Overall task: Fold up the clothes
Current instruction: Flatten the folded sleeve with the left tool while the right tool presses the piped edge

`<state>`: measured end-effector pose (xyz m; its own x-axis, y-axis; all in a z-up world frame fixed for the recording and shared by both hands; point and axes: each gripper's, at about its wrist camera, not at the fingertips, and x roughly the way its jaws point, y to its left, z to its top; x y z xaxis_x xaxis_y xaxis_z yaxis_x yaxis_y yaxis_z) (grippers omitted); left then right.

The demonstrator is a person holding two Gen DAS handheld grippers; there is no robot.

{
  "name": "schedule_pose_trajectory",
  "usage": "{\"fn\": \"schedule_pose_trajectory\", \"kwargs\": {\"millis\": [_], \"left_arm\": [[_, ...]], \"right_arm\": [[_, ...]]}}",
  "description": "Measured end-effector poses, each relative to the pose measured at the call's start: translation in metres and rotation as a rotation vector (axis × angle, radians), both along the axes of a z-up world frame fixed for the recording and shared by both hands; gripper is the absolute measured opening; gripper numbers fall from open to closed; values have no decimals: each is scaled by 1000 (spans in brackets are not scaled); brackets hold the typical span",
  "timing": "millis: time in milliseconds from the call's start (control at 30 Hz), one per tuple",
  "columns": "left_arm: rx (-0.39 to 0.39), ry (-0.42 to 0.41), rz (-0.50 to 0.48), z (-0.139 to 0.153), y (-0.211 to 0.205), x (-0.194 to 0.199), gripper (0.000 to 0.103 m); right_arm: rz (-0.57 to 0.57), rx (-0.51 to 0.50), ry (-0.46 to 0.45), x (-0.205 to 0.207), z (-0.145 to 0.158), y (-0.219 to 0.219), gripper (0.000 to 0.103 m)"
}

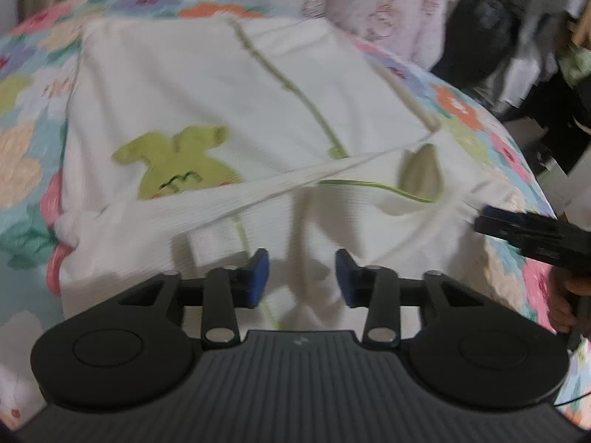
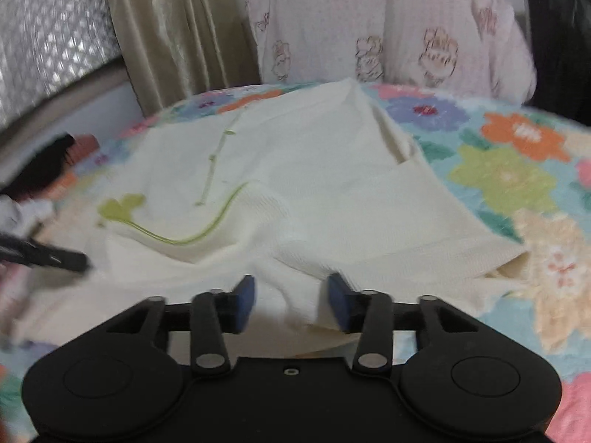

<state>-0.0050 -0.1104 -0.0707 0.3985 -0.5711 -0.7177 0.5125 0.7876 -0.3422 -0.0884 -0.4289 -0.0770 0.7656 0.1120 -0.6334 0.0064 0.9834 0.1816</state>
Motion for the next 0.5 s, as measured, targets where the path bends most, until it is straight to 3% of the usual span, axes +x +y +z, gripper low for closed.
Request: {"fn": "schedule_pose_trajectory", "kwargs": {"millis": [67, 233, 267, 300, 400, 500], "left_arm": [[-2, -12, -39, 0, -9, -3, 53], [10, -47, -54, -12, -34, 13, 50], [20, -50, -40, -15, -37, 17, 44], [6, -37, -37, -18, -38, 21, 7], [-90, -35, -35, -8, -29, 14, 5], [-145, -47, 3, 4, -19, 8, 8]], "right_arm": [[-8, -64, -7, 1, -3, 6, 64], [73, -88, 39, 39, -6, 17, 71], [84, -88, 51, 49, -8, 19, 71], [82, -71, 51, 55, -8, 18, 72], [96, -8, 28, 68, -3, 11, 19], [50, 102, -20, 60, 7, -1, 18]]}}
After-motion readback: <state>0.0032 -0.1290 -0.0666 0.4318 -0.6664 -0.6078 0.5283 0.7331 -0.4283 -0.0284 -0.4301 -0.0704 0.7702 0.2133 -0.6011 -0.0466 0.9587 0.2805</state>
